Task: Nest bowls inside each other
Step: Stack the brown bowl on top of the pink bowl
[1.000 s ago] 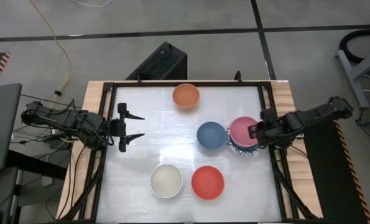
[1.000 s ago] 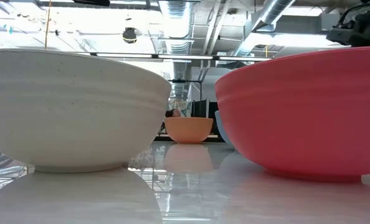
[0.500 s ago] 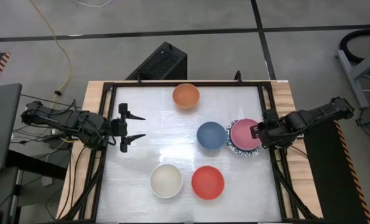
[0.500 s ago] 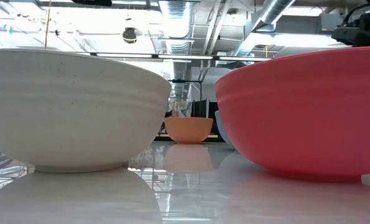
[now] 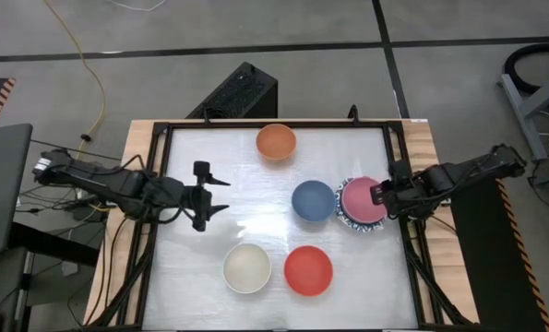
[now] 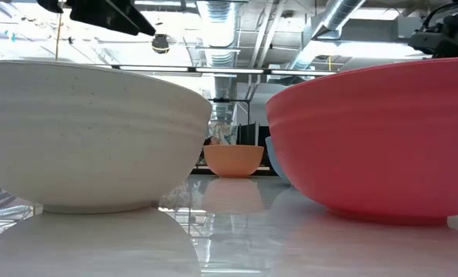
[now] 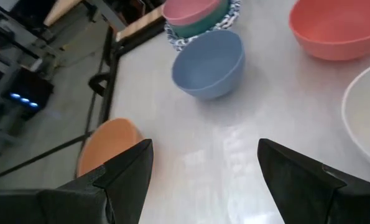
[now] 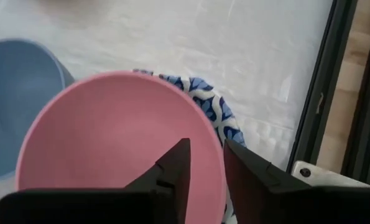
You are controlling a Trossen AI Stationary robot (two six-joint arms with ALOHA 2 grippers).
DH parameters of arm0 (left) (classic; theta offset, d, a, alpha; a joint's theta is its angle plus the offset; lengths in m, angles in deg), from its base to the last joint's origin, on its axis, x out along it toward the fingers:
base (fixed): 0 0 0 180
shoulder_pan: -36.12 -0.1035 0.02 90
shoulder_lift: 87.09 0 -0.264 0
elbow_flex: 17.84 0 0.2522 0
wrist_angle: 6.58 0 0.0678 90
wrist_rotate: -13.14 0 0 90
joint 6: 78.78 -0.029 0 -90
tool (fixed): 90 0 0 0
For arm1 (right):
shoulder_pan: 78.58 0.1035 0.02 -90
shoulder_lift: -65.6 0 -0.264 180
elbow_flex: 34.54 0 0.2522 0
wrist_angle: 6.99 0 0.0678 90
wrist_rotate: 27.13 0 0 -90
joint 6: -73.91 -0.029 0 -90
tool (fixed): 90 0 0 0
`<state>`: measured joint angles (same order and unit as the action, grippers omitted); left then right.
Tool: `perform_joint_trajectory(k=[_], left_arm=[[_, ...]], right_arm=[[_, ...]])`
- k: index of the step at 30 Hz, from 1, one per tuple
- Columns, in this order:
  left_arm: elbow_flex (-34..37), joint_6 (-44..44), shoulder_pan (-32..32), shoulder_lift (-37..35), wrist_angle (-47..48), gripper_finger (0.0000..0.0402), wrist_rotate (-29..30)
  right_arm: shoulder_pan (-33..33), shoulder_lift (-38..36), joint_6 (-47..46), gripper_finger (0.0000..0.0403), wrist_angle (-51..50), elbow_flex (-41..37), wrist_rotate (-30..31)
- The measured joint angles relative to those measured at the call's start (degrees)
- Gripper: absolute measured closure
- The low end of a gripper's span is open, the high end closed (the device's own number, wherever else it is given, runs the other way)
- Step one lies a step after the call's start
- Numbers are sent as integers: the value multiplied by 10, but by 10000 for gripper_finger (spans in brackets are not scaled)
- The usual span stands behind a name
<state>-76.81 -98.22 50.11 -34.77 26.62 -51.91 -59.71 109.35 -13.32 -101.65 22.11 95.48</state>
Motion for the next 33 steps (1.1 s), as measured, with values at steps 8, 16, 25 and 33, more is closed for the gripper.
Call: perform_joint_trajectory(k=[8,16,25,33], left_arm=[[0,13,-49,6,-2,123,-79],[0,-39,-190,73,-28,123,-194],[-39,-117,-328,209,-110,123,-325],[-152,-200,-353,364,-74,123,-339]], right_arm=[[0,1,1,301,-2,0,-8],[0,1,25,308,52,0,-8],[0,10,55,308,82,0,-8],[3,49,69,308,82,0,3]])
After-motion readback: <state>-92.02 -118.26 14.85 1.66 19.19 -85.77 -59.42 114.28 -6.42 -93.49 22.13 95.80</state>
